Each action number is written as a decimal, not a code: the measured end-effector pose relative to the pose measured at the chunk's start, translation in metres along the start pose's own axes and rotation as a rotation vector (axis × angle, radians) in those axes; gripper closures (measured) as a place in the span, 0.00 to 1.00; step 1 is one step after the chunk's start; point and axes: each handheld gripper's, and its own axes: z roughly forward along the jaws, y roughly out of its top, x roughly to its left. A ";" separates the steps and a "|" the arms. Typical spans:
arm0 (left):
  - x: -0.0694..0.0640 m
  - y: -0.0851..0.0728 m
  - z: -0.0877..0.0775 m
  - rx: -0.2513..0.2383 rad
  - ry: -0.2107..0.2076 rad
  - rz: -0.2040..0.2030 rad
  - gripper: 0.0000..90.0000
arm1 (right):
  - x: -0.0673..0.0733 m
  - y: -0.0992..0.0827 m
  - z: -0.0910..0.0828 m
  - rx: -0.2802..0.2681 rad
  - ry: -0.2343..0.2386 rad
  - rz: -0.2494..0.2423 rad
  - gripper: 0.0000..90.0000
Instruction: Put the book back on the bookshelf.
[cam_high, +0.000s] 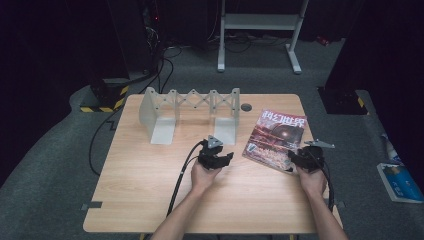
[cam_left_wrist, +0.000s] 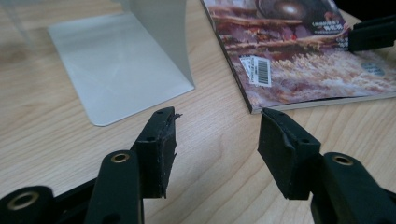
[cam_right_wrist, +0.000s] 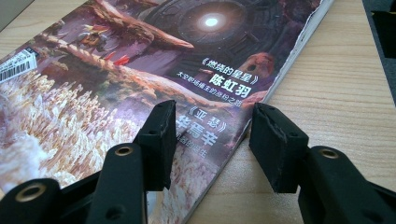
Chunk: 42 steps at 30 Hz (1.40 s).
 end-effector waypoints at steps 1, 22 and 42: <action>-0.002 0.002 0.004 0.003 0.002 0.006 0.52 | 0.000 0.000 0.000 0.001 -0.001 -0.002 0.57; -0.032 0.027 0.063 0.023 -0.015 -0.023 0.53 | 0.002 0.000 0.000 -0.004 -0.010 -0.009 0.58; -0.039 0.033 0.084 0.061 -0.029 -0.051 0.45 | -0.001 0.000 0.000 0.003 0.013 0.027 0.58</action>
